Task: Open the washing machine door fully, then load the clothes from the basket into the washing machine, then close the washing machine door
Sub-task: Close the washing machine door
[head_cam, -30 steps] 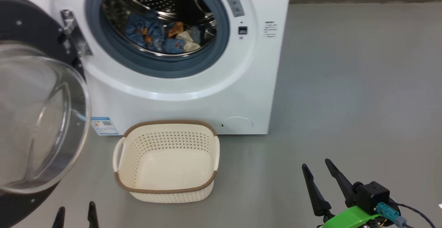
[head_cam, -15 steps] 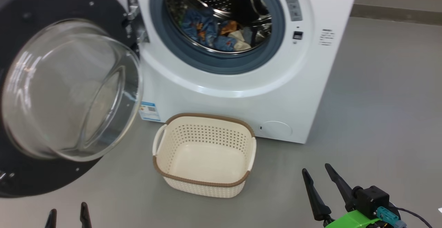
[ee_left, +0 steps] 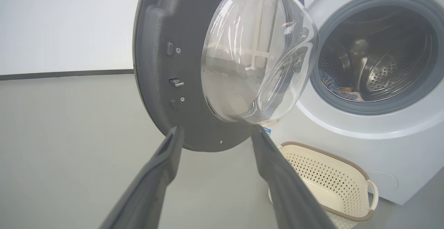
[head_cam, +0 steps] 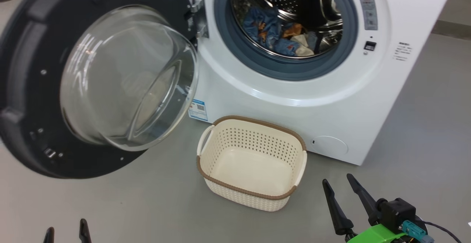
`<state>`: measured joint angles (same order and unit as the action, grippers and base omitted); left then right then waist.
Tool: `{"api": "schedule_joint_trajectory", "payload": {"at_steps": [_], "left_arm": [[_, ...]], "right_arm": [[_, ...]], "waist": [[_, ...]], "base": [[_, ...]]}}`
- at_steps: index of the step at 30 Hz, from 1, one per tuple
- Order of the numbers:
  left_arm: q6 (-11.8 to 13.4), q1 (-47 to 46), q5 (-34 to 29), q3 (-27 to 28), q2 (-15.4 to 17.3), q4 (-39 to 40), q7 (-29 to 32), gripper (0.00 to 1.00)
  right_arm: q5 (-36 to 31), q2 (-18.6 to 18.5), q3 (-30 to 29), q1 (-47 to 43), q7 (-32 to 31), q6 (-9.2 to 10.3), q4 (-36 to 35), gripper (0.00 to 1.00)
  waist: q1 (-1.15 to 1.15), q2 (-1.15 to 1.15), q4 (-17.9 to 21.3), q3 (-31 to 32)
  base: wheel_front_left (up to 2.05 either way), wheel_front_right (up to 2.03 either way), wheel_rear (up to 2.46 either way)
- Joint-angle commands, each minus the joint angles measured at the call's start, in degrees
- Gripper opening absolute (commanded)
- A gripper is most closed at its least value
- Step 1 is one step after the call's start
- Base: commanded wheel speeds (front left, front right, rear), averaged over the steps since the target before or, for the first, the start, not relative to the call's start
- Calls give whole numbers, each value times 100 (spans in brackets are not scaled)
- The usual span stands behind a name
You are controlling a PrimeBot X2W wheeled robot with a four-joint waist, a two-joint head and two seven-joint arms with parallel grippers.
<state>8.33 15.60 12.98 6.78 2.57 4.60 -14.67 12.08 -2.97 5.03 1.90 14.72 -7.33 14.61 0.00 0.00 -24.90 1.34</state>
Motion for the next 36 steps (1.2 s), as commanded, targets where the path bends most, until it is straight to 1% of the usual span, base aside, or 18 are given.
{"api": "schedule_joint_trajectory", "payload": {"at_steps": [1, 9, 25, 26, 27, 28, 36], "left_arm": [[44, -58, 64, 218, 31, 90, -33, 100], [67, -14, 99, 218, 31, 55, -33, 100], [129, 30, 163, 177, 31, 76, -33, 100], [120, 31, 178, 173, 31, 80, -33, 93], [110, 30, 181, 173, 31, 90, -33, 36], [91, 31, 199, 173, 31, 97, -33, 0], [-43, -4, 296, 312, 31, 122, -33, 0]], "right_arm": [[-83, 9, 143, -4, 28, -16, -148, 100], [-133, 9, 170, -22, 28, -16, -132, 100], [-167, 9, 200, 5, 28, -16, -106, 100], [-166, 9, 199, 5, 28, -16, -109, 100], [-167, 9, 200, 5, 28, -16, -110, 100], [-169, 9, 201, 4, 28, -16, -110, 100], [-156, 9, 198, 10, 28, -16, -115, 100]], "waist": [[0, 0, -165, 42], [0, 0, -331, 46], [0, 0, -324, 38], [0, 0, -321, 35], [0, 0, -318, 32], [0, 0, -316, 31], [0, 0, -281, -3]], "base": [[0, 0, 0], [0, 0, 0], [0, 0, 0], [0, 0, 0], [0, 0, 0], [0, 0, 0], [0, 0, 0]]}}
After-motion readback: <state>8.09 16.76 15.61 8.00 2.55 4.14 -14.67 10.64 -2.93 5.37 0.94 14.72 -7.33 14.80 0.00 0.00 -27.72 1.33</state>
